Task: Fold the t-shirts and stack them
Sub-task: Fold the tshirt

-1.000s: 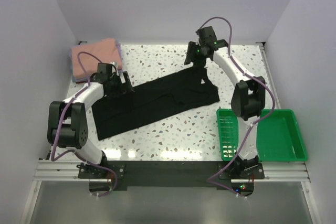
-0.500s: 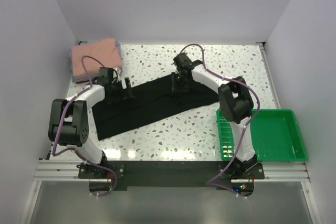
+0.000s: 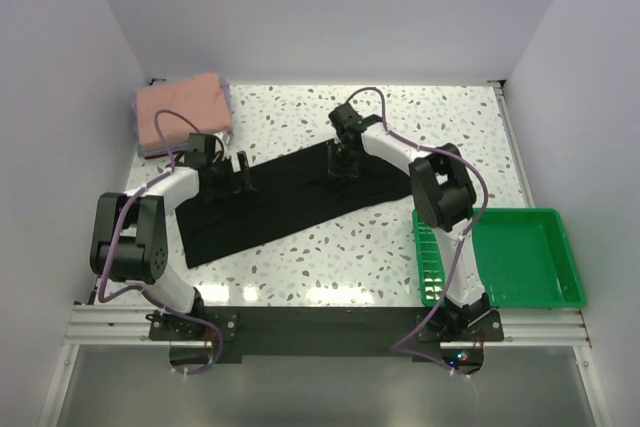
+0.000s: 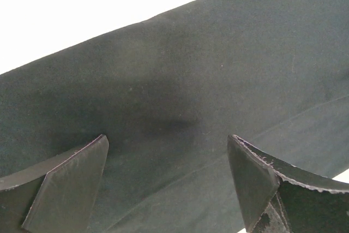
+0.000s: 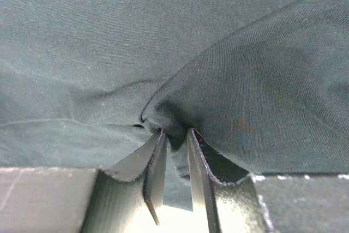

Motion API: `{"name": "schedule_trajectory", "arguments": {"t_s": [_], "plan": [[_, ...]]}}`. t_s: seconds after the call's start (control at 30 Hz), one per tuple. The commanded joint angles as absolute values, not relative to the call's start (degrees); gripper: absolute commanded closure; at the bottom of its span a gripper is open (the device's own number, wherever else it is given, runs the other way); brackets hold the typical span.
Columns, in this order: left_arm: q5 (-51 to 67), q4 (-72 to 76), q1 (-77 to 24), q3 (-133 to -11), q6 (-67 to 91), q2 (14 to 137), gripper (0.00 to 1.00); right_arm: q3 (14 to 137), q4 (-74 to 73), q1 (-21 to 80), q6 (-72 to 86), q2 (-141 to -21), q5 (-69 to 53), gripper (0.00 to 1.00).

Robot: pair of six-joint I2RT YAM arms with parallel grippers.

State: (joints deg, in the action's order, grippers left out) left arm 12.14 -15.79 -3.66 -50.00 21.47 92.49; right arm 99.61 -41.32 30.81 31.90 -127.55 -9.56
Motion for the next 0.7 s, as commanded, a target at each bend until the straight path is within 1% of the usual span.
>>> {"name": "schedule_trajectory", "arguments": {"t_s": [0.0, 0.13, 0.43, 0.67], "plan": [[12.7, -19.2, -3.6, -47.8, 22.4, 92.5, 0.04, 101.8, -44.3, 30.4, 30.2, -132.9, -3.0, 0.74], [14.5, -19.2, -4.0, -46.8, 24.3, 92.0, 0.04, 105.4, -45.2, 28.4, 29.4, -134.7, -2.0, 0.74], [17.0, -19.0, -6.7, -45.0, 28.4, 91.2, 0.04, 120.6, -50.9, 23.8, 25.7, -142.4, -1.5, 0.73], [23.0, -14.2, -12.4, -42.6, 33.4, 90.7, 0.04, 133.6, -54.6, 22.4, 21.8, -148.6, -3.2, 0.71]]}}
